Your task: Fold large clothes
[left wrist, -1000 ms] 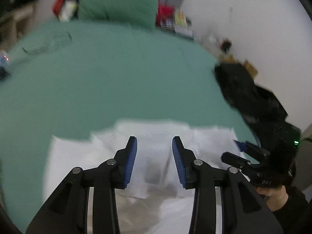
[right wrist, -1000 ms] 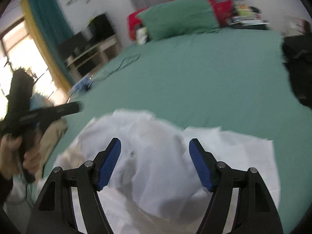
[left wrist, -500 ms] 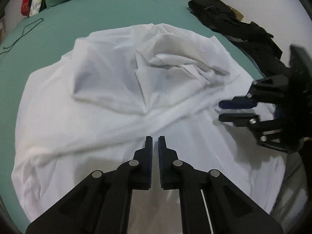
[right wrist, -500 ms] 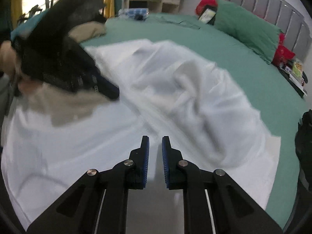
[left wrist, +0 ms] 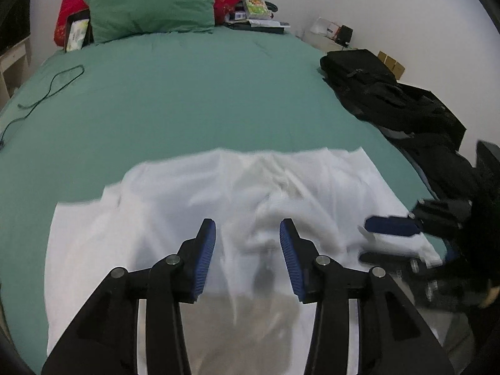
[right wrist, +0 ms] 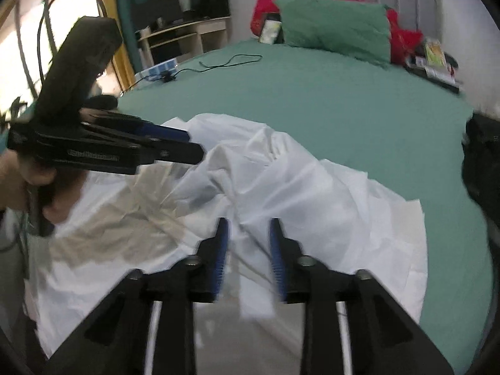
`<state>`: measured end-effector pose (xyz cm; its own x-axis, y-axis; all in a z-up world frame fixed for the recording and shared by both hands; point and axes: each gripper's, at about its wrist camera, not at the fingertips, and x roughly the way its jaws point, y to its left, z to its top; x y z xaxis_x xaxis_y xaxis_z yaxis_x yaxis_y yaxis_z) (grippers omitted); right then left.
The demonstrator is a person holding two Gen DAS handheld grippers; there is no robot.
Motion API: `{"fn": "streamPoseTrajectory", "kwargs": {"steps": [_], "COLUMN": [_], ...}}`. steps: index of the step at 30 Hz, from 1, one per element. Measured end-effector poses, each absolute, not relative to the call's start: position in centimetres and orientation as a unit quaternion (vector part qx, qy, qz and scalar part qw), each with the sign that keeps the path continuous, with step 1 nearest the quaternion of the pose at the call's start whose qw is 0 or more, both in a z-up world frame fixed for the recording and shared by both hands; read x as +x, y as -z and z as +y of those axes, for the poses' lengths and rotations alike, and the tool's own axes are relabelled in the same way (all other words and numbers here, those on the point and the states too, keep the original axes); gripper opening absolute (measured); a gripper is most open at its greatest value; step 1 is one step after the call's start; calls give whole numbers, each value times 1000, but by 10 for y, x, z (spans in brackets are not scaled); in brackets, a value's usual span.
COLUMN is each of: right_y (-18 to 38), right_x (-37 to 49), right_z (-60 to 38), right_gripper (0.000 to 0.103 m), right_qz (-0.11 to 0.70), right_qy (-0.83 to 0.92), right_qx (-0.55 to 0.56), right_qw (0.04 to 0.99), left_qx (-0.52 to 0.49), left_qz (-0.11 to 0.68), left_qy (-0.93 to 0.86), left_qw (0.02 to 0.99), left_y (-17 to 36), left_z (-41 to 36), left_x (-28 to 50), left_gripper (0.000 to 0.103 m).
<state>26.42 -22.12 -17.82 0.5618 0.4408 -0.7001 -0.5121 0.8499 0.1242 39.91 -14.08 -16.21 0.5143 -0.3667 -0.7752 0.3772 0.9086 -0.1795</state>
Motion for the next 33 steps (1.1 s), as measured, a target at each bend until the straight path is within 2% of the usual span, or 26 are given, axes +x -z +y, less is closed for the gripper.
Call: {"fn": "streamPoseTrajectory", "kwargs": {"steps": [3, 7, 9, 22, 26, 28, 29, 31, 33], "right_y": [182, 189, 192, 211, 211, 212, 213, 210, 198], "right_x": [277, 289, 293, 287, 278, 273, 270, 266, 261], "right_z": [-225, -226, -227, -222, -217, -213, -211, -208, -208], "right_gripper": [39, 39, 39, 40, 55, 58, 58, 58, 58], "right_qz": [390, 400, 407, 455, 457, 467, 473, 476, 445], "right_qy": [-273, -269, -267, -255, -259, -266, -268, -265, -269], "right_qx": [-20, -5, 4, -12, -31, -41, -46, -49, -43], "right_qw": [879, 876, 873, 853, 850, 842, 838, 837, 853], "left_qx": [-7, -24, -8, -7, -25, -25, -23, -31, -47], "left_qz": [439, 493, 493, 528, 551, 548, 542, 518, 495], "left_qy": [232, 260, 268, 285, 270, 258, 253, 250, 246], "left_qw": [868, 830, 828, 800, 789, 795, 801, 818, 832], "left_y": [168, 193, 199, 204, 206, 203, 199, 186, 174], "left_z": [-149, -162, -165, -158, -152, -147, -144, -134, -122], "left_x": [407, 416, 407, 315, 303, 299, 297, 293, 293], "left_gripper": [45, 43, 4, 4, 5, 16, 26, 28, 31]}}
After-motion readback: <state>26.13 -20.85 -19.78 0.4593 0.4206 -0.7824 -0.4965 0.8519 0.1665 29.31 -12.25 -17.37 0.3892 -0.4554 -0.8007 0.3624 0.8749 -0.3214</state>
